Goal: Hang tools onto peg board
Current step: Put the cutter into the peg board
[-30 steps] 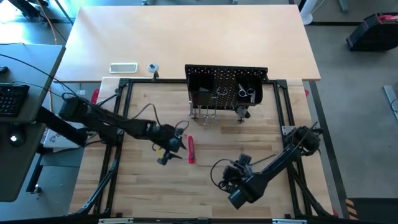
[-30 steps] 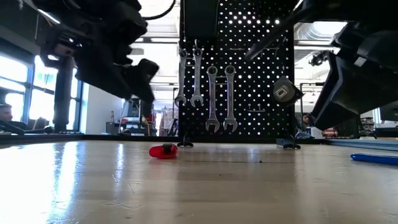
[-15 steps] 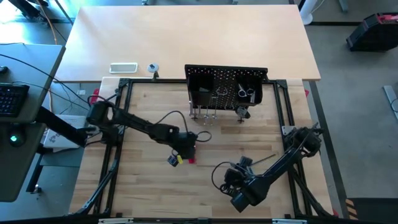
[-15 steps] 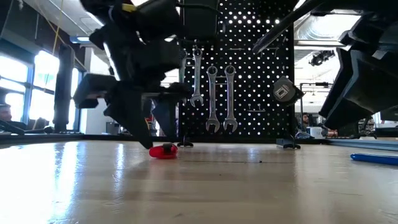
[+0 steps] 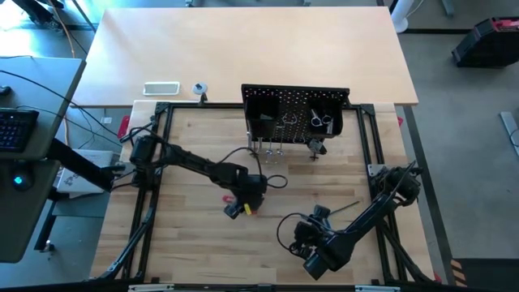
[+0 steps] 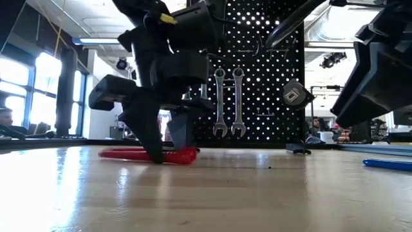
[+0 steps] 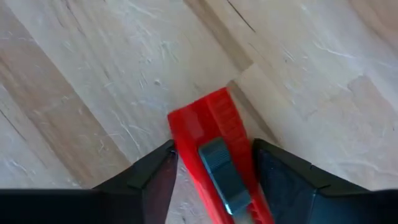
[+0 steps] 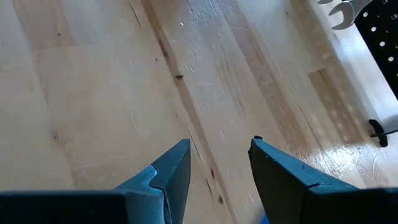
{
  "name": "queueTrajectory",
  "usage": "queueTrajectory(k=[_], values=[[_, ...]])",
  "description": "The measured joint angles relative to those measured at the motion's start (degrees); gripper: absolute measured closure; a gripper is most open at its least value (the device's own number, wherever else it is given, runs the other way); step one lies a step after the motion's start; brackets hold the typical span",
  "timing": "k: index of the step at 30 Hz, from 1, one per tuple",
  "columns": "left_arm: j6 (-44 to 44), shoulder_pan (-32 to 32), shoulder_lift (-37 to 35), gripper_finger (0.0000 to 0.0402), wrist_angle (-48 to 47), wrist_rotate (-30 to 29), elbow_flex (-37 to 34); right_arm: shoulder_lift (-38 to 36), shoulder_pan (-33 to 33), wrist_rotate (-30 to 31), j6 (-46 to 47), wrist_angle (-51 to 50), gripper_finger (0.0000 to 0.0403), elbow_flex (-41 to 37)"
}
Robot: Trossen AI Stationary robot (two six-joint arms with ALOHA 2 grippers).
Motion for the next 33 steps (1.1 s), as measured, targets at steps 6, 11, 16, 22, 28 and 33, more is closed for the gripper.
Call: queueTrajectory(k=[6,11,16,22,28,33], values=[[-1.4,-1.2,0.1,0.0275,-0.4,-0.7,0.9,0.0,0.6,0.4,0.2,0.2,0.0242,0.0],[-1.5,-2.2,-0.2,0.0285,-0.7,-0.2,1.7,0.0,1.0,0.9,0.4,0.5,0.0242,0.0],[-2.4,-3.7,-0.2,0.0285,-1.0,-0.3,3.0,-0.1,1.4,1.4,1.5,0.5,0.0242,0.0],[-3.0,-5.7,-1.0,0.0301,-2.7,0.1,6.5,-0.1,1.9,1.4,1.5,3.1,0.0242,0.0],[-3.2,-7.6,-2.7,0.0378,-2.4,-5.7,10.6,-0.1,2.2,1.9,4.7,3.6,0.0242,0.0],[-2.8,-8.7,-4.2,0.0378,-2.9,-8.0,12.6,-0.1,2.6,2.6,5.3,3.6,0.0242,0.0]])
